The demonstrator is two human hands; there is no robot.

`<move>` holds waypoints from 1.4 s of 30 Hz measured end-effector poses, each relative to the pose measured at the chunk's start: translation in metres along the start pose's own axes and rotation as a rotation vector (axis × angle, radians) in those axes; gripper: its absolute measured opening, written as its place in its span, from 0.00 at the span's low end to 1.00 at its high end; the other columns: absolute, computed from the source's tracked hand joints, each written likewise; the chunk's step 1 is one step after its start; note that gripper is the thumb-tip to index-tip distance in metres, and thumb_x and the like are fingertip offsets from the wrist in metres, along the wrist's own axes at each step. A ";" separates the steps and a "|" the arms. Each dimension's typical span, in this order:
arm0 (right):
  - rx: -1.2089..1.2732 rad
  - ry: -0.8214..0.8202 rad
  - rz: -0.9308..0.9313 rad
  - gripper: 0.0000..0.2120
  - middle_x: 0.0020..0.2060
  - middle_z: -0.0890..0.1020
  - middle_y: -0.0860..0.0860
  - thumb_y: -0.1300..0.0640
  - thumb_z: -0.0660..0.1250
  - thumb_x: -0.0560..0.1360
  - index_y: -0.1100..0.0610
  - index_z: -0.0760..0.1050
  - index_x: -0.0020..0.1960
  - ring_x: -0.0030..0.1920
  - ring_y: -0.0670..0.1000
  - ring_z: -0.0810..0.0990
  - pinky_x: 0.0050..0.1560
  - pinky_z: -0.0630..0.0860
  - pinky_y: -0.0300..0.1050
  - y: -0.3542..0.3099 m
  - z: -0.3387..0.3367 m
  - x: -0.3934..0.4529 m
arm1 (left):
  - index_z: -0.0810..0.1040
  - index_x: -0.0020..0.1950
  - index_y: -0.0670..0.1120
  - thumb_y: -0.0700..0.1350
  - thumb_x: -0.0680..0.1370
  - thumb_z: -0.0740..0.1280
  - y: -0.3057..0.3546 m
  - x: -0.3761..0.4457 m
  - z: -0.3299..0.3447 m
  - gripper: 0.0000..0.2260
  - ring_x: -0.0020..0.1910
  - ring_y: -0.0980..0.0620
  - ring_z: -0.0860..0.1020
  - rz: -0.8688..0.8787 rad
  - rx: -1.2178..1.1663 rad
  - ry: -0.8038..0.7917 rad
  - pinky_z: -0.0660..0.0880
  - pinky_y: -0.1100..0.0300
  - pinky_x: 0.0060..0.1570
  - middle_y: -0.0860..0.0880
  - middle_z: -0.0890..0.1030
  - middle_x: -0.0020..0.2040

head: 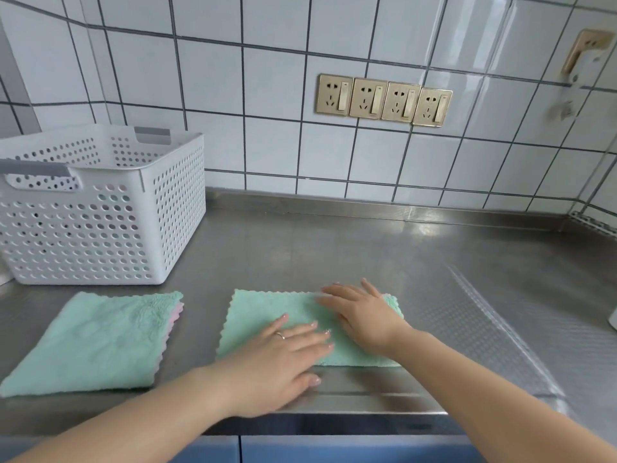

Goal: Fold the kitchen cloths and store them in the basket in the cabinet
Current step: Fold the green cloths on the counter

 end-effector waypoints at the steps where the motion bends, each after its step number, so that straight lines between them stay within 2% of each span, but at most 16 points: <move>1: -0.021 -0.051 -0.034 0.25 0.74 0.62 0.44 0.61 0.52 0.79 0.45 0.61 0.73 0.73 0.47 0.60 0.74 0.45 0.52 -0.007 0.006 0.004 | 0.50 0.77 0.55 0.65 0.75 0.39 0.010 -0.002 0.004 0.32 0.76 0.60 0.42 0.024 0.005 -0.035 0.30 0.57 0.70 0.59 0.47 0.78; 5: -0.052 -0.110 -0.042 0.25 0.69 0.68 0.47 0.65 0.53 0.77 0.46 0.66 0.69 0.67 0.51 0.68 0.69 0.57 0.48 -0.006 0.005 0.007 | 0.49 0.77 0.55 0.67 0.68 0.33 0.008 -0.009 0.003 0.39 0.76 0.62 0.45 -0.029 -0.006 -0.047 0.32 0.56 0.71 0.58 0.53 0.77; 9: -0.102 -0.115 -0.049 0.25 0.62 0.73 0.48 0.67 0.55 0.76 0.45 0.70 0.66 0.61 0.53 0.72 0.63 0.65 0.47 0.003 -0.005 -0.006 | 0.51 0.77 0.56 0.63 0.76 0.46 0.001 -0.024 0.001 0.30 0.75 0.62 0.49 -0.042 0.011 -0.050 0.34 0.54 0.73 0.59 0.57 0.76; 14: -0.009 -0.175 -0.020 0.19 0.57 0.76 0.49 0.63 0.57 0.78 0.49 0.75 0.63 0.57 0.52 0.76 0.56 0.71 0.43 0.005 -0.012 -0.049 | 0.50 0.76 0.59 0.69 0.75 0.50 -0.008 -0.043 0.001 0.32 0.73 0.67 0.46 -0.052 0.007 0.008 0.31 0.57 0.70 0.63 0.54 0.75; 15: 0.009 -0.180 -0.025 0.17 0.57 0.77 0.49 0.63 0.57 0.78 0.49 0.76 0.62 0.57 0.51 0.76 0.57 0.71 0.43 0.003 -0.013 -0.058 | 0.52 0.76 0.59 0.66 0.75 0.53 -0.008 -0.047 0.000 0.31 0.73 0.68 0.48 -0.034 0.026 0.050 0.34 0.55 0.71 0.64 0.56 0.74; 18: 0.068 -0.172 -0.075 0.15 0.56 0.78 0.46 0.61 0.60 0.78 0.50 0.78 0.60 0.56 0.47 0.76 0.56 0.71 0.37 -0.009 -0.015 -0.086 | 0.65 0.71 0.55 0.56 0.66 0.63 -0.005 -0.053 0.002 0.33 0.68 0.61 0.69 0.015 0.207 0.115 0.57 0.45 0.69 0.60 0.70 0.67; 21: 0.003 -0.081 -0.208 0.15 0.55 0.79 0.47 0.61 0.64 0.76 0.50 0.78 0.60 0.54 0.49 0.78 0.54 0.76 0.42 -0.022 -0.020 -0.107 | 0.67 0.70 0.53 0.50 0.60 0.68 0.002 -0.053 0.008 0.37 0.67 0.55 0.70 0.079 0.210 0.154 0.58 0.46 0.72 0.56 0.72 0.64; 23: -0.070 -0.018 -0.281 0.18 0.57 0.79 0.47 0.59 0.67 0.72 0.49 0.76 0.61 0.54 0.50 0.79 0.54 0.78 0.45 -0.022 -0.018 -0.118 | 0.67 0.70 0.52 0.47 0.61 0.68 0.011 -0.052 0.007 0.36 0.68 0.52 0.68 0.126 0.215 0.192 0.56 0.45 0.71 0.54 0.72 0.65; 26: -0.097 -0.011 -0.281 0.23 0.64 0.75 0.47 0.55 0.60 0.71 0.47 0.71 0.66 0.61 0.48 0.76 0.61 0.74 0.45 -0.015 -0.007 -0.134 | 0.67 0.69 0.50 0.39 0.60 0.64 0.025 -0.049 0.010 0.36 0.69 0.52 0.69 0.201 0.190 0.198 0.59 0.50 0.70 0.51 0.73 0.67; 29: -0.153 0.036 -0.289 0.28 0.68 0.72 0.47 0.47 0.61 0.71 0.48 0.66 0.70 0.66 0.47 0.73 0.64 0.72 0.47 -0.014 0.003 -0.148 | 0.67 0.70 0.52 0.37 0.62 0.61 0.027 -0.047 0.012 0.35 0.69 0.57 0.68 0.204 0.110 0.189 0.59 0.60 0.72 0.53 0.71 0.70; 31: -0.242 0.116 -0.309 0.31 0.68 0.72 0.47 0.43 0.61 0.71 0.48 0.63 0.72 0.67 0.47 0.72 0.66 0.69 0.48 -0.019 0.004 -0.152 | 0.67 0.71 0.55 0.36 0.67 0.55 0.016 -0.043 0.017 0.33 0.71 0.63 0.62 0.167 -0.057 0.183 0.54 0.65 0.72 0.59 0.66 0.72; 33: -0.152 0.245 -0.326 0.25 0.64 0.75 0.47 0.47 0.62 0.72 0.48 0.67 0.69 0.64 0.46 0.74 0.66 0.68 0.47 -0.026 -0.004 -0.152 | 0.68 0.69 0.62 0.36 0.73 0.56 -0.010 -0.034 0.028 0.30 0.70 0.69 0.60 0.027 -0.309 0.172 0.54 0.70 0.71 0.70 0.65 0.69; 36: 0.174 0.400 -0.261 0.13 0.54 0.80 0.45 0.54 0.60 0.74 0.47 0.74 0.58 0.58 0.43 0.77 0.65 0.67 0.41 -0.027 -0.023 -0.145 | 0.70 0.63 0.69 0.43 0.77 0.65 -0.026 -0.029 0.017 0.23 0.61 0.70 0.71 -0.157 -0.614 0.199 0.66 0.72 0.62 0.74 0.74 0.57; 38: 0.449 0.443 -0.017 0.10 0.40 0.80 0.43 0.47 0.59 0.76 0.51 0.76 0.46 0.43 0.41 0.77 0.49 0.71 0.36 -0.005 -0.032 -0.132 | 0.74 0.60 0.65 0.42 0.78 0.66 -0.027 -0.026 -0.002 0.18 0.54 0.75 0.73 -0.198 -0.760 0.304 0.68 0.76 0.54 0.74 0.77 0.52; 40: 0.731 0.453 0.243 0.18 0.28 0.69 0.44 0.45 0.60 0.77 0.56 0.68 0.35 0.30 0.44 0.66 0.33 0.64 0.37 0.019 -0.030 -0.117 | 0.74 0.51 0.59 0.43 0.78 0.65 -0.034 -0.025 -0.016 0.09 0.45 0.76 0.74 -0.268 -0.877 0.407 0.70 0.75 0.47 0.70 0.80 0.43; 42: 0.835 0.461 0.371 0.18 0.27 0.63 0.45 0.51 0.62 0.78 0.58 0.62 0.33 0.30 0.44 0.60 0.31 0.58 0.38 0.032 -0.029 -0.102 | 0.74 0.50 0.55 0.42 0.78 0.65 -0.043 -0.012 -0.022 0.07 0.44 0.71 0.77 -0.331 -0.997 0.469 0.73 0.72 0.46 0.61 0.81 0.45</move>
Point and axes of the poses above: each hand's wrist, its own x-axis towards the middle knuckle, its own z-axis out of the palm, y = z × x, the point moved 10 cm from there along x, towards the middle knuckle
